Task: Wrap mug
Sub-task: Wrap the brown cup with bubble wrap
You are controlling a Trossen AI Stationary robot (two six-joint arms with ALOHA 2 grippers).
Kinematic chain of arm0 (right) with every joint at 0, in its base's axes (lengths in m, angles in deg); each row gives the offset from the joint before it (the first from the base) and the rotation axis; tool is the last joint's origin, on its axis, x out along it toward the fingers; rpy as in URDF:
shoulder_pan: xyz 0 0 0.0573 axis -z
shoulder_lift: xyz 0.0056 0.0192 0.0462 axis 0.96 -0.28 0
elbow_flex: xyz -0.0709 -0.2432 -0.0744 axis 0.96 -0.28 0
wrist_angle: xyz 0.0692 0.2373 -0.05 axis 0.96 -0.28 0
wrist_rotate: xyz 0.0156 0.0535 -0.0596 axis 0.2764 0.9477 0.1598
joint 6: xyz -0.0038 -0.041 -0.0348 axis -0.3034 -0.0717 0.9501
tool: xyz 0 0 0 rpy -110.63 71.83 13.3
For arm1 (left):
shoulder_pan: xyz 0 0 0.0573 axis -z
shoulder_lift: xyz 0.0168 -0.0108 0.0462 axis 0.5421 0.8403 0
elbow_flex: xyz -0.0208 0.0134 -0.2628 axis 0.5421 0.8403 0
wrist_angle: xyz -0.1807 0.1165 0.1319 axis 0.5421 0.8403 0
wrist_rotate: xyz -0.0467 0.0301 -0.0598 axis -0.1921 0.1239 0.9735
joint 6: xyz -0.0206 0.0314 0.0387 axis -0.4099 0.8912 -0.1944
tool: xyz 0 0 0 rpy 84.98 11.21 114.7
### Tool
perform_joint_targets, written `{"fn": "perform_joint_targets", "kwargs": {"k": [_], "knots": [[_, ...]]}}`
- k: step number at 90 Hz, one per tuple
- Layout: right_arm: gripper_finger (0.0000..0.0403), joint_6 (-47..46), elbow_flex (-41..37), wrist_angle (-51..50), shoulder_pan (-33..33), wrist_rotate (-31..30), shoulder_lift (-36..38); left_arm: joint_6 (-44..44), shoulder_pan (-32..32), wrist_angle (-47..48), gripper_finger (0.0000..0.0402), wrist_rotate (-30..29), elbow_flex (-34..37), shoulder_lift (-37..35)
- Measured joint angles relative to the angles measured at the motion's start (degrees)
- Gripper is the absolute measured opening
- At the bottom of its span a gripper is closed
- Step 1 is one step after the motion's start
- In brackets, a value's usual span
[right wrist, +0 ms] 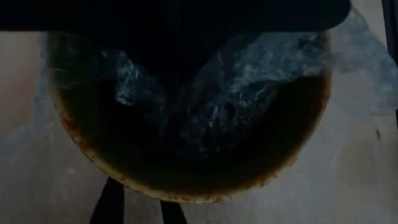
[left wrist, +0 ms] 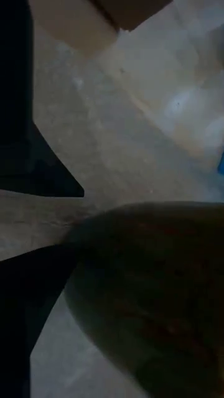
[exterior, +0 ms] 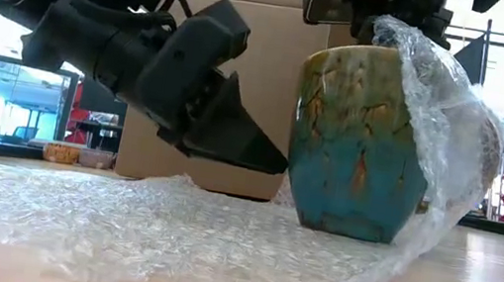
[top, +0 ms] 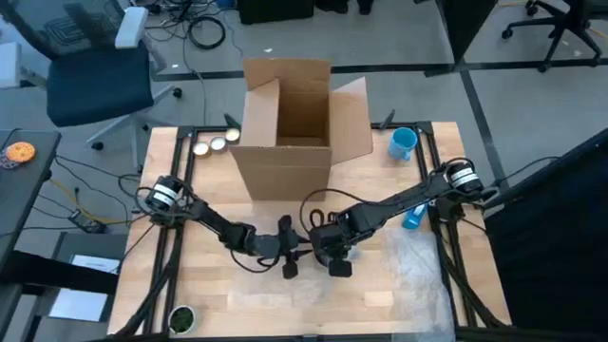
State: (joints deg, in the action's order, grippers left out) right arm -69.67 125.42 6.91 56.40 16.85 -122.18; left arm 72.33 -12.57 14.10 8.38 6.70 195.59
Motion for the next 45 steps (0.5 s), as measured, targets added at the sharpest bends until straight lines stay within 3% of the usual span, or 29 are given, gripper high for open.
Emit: {"fn": "perform_joint_targets", "kwargs": {"k": [23,45], "knots": [[0.0,0.42,9.3,-7.61,0.02,-0.04,0.04,-0.02,0.0,0.09,0.0117,-0.11,0.0,0.0],[0.0,-1.56,9.17,-9.63,-1.97,-0.01,0.04,-0.03,0.0,-0.11,0.0117,-0.17,0.0,0.0]]}}
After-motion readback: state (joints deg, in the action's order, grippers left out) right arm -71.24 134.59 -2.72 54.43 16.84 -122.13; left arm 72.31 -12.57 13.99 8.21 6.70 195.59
